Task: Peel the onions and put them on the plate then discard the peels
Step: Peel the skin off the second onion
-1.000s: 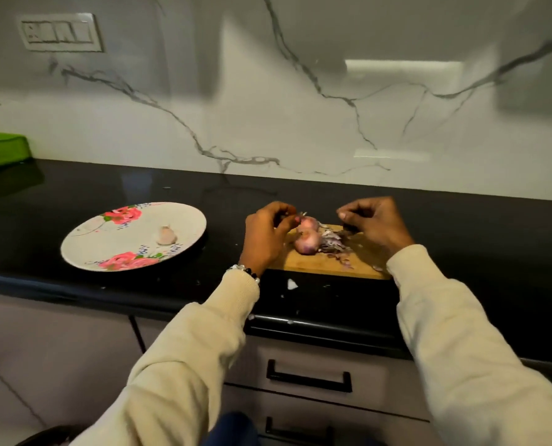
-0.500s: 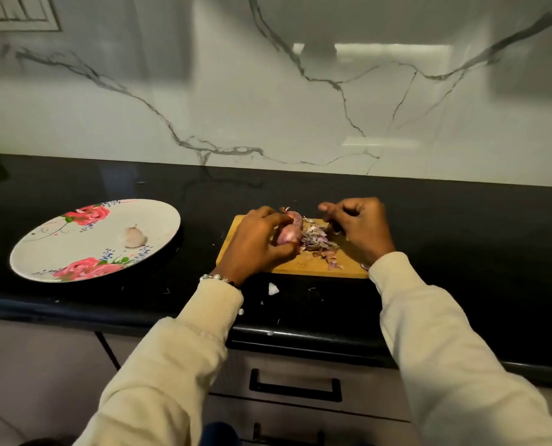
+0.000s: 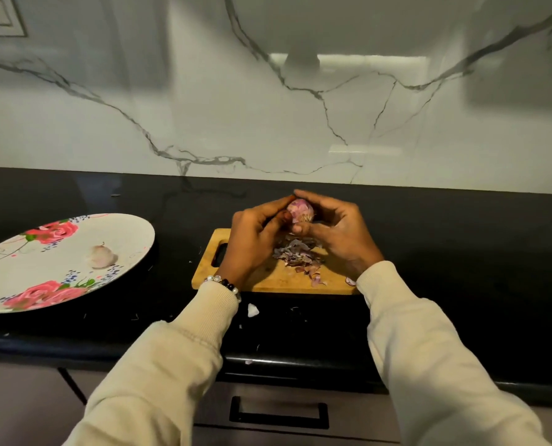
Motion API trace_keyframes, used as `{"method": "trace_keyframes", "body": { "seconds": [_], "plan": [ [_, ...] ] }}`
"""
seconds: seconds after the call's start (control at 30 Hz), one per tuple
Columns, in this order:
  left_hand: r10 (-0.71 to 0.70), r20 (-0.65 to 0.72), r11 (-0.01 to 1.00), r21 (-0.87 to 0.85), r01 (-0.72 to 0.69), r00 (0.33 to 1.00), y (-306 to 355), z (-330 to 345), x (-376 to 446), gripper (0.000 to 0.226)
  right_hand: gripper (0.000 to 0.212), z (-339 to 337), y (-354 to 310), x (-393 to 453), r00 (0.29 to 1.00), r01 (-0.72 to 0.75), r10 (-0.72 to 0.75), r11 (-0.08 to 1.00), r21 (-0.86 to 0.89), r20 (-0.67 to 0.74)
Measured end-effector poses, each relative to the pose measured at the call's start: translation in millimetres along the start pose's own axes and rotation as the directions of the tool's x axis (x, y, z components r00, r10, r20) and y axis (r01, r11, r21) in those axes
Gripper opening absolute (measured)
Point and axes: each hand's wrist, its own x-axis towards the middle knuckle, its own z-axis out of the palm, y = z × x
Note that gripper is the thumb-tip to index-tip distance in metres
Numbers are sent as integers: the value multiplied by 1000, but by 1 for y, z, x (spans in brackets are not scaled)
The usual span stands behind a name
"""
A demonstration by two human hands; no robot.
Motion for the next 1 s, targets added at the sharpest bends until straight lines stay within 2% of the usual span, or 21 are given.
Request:
{"method": "trace_keyframes", "body": {
  "seconds": [0.1,0.23,0.37,0.53,0.7,0.83,1.0],
  "plan": [
    [-47,-10,998,-44,47,999,-3,6,4,30,55,-5,3,1,999,-10,10,1000,-5,-32],
    [-98,57,978,-179,107,994,0,7,5,36,63,-13,3,3,999,23,-27,988,-153,-21],
    [-138,87,964,-216,154,987,3,7,4,45,54,-19,4,4,1000,13,-11,988,-153,13],
    [-89,-3,987,-134,88,996,2,9,1,32,48,-20,7,5,997,-40,49,987,-153,55],
    [-102,-56,991,-87,97,993,-1,10,0,18,45,-21,11,6,997,-48,59,978,-204,48],
    [-172,-100,973,-171,153,980,-5,11,2,11,49,-19,8,3,995,-88,93,988,-124,34],
    [-32,-203,997,65,46,979,-1,9,2,16,46,-20,7,4,995,-92,92,996,1,-25]
  ]
}}
